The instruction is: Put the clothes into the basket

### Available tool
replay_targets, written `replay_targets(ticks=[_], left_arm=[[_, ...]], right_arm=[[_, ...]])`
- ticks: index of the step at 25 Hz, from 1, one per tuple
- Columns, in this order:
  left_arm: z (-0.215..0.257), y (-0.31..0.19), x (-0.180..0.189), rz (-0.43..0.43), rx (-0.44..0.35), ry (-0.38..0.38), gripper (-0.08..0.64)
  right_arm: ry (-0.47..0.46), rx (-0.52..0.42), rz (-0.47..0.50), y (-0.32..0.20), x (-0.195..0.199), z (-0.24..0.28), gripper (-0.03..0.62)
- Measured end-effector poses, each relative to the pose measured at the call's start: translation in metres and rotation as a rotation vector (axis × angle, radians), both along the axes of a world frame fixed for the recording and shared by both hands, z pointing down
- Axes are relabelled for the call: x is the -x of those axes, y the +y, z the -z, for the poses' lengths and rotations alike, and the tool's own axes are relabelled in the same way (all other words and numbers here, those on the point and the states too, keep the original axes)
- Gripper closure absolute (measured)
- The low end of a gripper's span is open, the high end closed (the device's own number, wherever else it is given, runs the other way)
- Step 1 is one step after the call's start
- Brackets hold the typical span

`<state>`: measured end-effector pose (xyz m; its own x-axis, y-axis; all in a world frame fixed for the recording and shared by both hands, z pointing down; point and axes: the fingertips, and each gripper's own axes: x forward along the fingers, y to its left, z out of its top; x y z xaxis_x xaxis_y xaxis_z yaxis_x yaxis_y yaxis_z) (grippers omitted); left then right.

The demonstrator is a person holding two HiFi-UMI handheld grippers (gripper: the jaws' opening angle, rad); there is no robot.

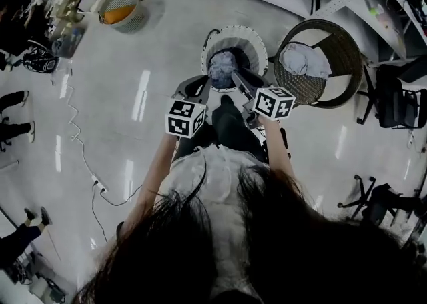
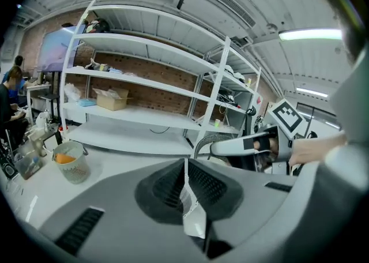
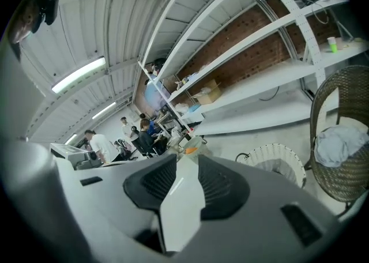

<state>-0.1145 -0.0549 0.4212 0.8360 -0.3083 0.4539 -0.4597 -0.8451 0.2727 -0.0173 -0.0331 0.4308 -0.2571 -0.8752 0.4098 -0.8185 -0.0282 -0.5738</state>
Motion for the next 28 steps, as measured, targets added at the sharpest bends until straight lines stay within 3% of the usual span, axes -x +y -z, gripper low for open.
replay_targets(ticks=[7,16,28], left_arm=[[-0.001,0.022,-0.015,-0.119,-0.006,0.011,0.531],[0.006,0.048,-0.067,-0.239,-0.008,0.036,0.531],[0.001,0.082,-0.166,-0.308,0.0,0.009,0.531]], right_arm=[[0.015,-0.01,-0.119,0.035,-0.011,0.008,0.476],[0.033,0.021,-0.236,0.081,-0.053,0.002,0.489],[0.012,0.046,-0.328,0.127,-0.154,-0.012,0.491]])
